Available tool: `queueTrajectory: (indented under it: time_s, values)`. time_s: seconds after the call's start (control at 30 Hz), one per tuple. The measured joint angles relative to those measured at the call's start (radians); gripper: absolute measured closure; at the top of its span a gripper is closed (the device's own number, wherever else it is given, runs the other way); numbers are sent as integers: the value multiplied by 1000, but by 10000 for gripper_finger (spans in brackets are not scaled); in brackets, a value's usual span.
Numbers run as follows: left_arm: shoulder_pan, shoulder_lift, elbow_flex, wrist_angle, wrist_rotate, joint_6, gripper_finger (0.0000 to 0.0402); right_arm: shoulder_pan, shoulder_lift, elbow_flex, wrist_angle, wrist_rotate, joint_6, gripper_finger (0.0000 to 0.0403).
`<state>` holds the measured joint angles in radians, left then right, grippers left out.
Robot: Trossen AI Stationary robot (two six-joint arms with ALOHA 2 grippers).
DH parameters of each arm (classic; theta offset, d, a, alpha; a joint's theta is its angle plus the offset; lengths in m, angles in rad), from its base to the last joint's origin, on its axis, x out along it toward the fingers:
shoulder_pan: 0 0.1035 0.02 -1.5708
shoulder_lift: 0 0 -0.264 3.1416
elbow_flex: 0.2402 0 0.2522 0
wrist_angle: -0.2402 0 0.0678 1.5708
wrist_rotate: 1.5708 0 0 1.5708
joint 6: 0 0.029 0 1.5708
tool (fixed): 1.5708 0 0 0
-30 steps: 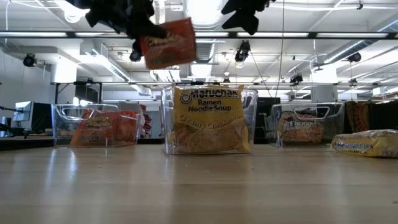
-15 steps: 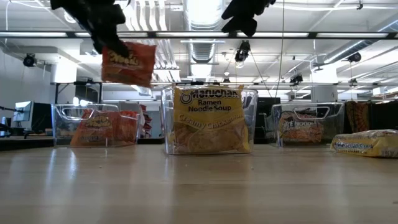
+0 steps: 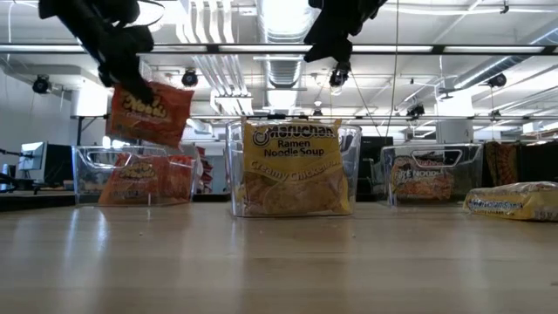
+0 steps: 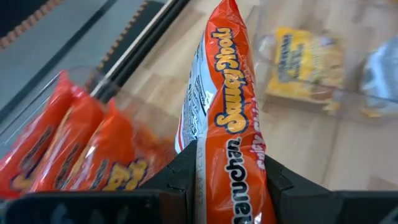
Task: Sort Maruchan noodles
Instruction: Put the orange noodle pack into the top left transparent bin
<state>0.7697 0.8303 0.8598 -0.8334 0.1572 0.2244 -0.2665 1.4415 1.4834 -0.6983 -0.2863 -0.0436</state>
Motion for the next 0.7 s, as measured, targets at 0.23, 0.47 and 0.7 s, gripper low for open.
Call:
queueTrajectory:
  time_s: [0.23,0.47,0.7]
  values:
    - [0,-96,-55,-1,-53,-21,324,0,30,0,1,0,24,200]
    - [1,-158,-116,0,-118,-47,324,0,66,0,3,0,19,200]
    - [0,-121,-127,18,-126,-51,324,0,58,-1,4,0,17,200]
